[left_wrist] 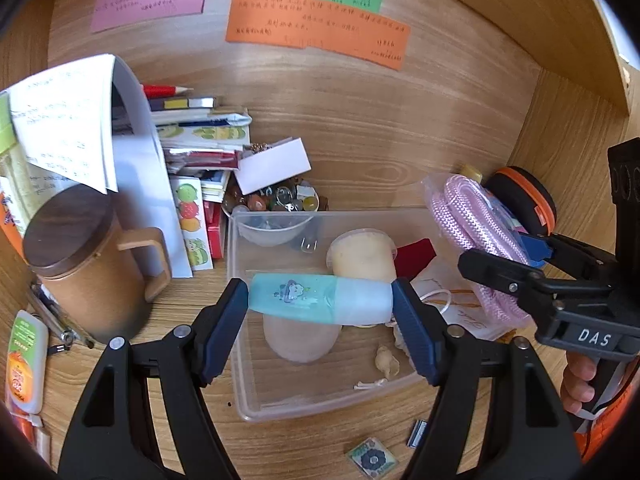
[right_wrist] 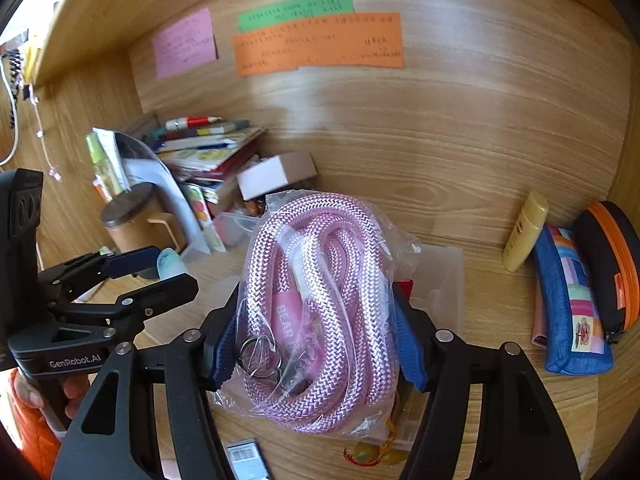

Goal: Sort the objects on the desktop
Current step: 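Carry the light-blue tube and pink rope bag over the clear bin with both grippers, then open both grippers to drop the tube and rope bag into the bin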

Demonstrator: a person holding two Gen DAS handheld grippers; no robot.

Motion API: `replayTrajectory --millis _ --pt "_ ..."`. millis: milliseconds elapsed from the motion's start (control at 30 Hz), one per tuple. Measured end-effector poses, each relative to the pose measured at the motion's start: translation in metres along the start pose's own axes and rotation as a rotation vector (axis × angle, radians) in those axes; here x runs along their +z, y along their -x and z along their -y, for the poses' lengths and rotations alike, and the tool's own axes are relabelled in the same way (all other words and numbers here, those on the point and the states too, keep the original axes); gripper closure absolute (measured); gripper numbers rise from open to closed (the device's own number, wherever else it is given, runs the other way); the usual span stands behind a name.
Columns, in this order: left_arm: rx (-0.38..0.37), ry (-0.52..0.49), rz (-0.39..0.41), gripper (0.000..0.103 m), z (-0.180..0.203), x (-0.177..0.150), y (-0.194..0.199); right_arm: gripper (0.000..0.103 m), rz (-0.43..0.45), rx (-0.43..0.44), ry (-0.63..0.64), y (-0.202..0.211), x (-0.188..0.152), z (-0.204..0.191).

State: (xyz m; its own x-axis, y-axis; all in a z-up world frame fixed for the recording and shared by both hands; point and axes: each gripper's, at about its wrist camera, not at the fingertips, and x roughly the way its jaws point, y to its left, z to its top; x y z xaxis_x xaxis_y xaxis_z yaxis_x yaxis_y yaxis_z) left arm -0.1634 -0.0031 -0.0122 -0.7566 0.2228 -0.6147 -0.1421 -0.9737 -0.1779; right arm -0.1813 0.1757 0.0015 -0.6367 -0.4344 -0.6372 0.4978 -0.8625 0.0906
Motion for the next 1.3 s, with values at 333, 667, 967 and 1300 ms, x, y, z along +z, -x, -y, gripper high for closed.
replayTrajectory --millis 333,667,967,1300 --pt "-0.003 -0.02 -0.056 0.031 0.005 -0.004 -0.022 0.042 -0.037 -0.082 -0.01 -0.021 -0.006 0.013" --pt "0.018 -0.043 -0.079 0.031 0.009 -0.008 -0.032 0.041 -0.053 -0.139 -0.034 -0.03 -0.007 0.022" --pt "0.029 -0.069 -0.095 0.03 0.014 -0.012 -0.036 0.03 -0.027 -0.188 0.017 -0.027 -0.006 0.015" --pt "0.044 -0.092 -0.059 0.028 0.02 -0.014 -0.021 0.021 0.008 -0.212 0.043 -0.017 -0.002 0.01"
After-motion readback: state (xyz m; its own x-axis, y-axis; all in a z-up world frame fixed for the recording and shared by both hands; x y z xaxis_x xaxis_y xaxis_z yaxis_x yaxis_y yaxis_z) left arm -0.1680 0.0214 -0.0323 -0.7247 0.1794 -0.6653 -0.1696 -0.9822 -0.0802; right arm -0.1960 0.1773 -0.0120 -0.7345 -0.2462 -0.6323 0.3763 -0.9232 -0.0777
